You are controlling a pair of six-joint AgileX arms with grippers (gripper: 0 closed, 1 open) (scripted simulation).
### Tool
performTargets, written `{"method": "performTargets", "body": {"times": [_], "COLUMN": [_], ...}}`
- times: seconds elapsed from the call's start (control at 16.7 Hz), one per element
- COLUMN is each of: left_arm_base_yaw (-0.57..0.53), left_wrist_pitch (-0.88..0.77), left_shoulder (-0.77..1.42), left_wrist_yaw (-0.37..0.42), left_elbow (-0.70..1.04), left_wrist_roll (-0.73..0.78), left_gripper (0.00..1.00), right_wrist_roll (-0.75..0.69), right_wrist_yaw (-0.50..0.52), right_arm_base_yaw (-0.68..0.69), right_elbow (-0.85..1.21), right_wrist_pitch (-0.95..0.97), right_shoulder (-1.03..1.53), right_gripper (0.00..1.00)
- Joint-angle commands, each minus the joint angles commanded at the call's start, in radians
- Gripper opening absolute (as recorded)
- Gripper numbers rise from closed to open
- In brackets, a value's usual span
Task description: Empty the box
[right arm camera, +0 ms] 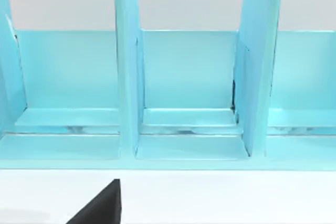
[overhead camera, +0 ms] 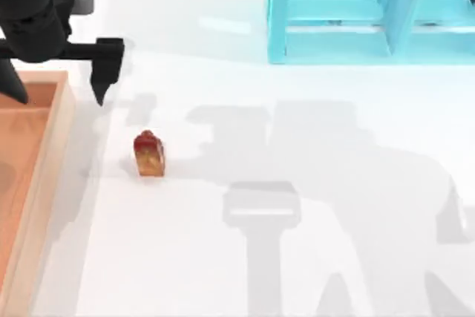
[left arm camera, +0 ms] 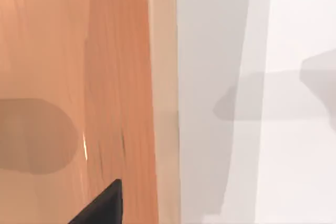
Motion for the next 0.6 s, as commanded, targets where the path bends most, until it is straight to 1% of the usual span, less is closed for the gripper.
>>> {"method": "performTargets", "body": {"times": [0.24, 0.36, 0.48, 0.6], "left_arm_base_yaw": [0.224, 0.304, 0.342, 0.345], "left_wrist_pitch": [-0.047, -0.071, -0.086, -0.087], "left_shoulder": [-0.060, -0.079, -0.086, -0.086], "left_wrist_yaw": [0.003, -0.001, -0.003, -0.004], "left_elbow": [-0.007, -0.019, -0.026, -0.027], "left_wrist_roll": [0.214, 0.292, 0.330, 0.333], "left_gripper": [1.00, 1.00, 1.00, 1.00], "right_wrist_roll": [0.000, 0.000, 0.000, 0.000], "right_wrist_yaw": [0.000, 0.000, 0.000, 0.000], "right_arm_base_yaw": [0.000, 0.000, 0.000, 0.000], "right_elbow": [0.000, 0.000, 0.000, 0.000], "right_wrist_pitch": [0.000, 0.000, 0.000, 0.000], "right_shoulder": [0.000, 0.000, 0.000, 0.000], "right_gripper": [1.00, 1.00, 1.00, 1.00]}}
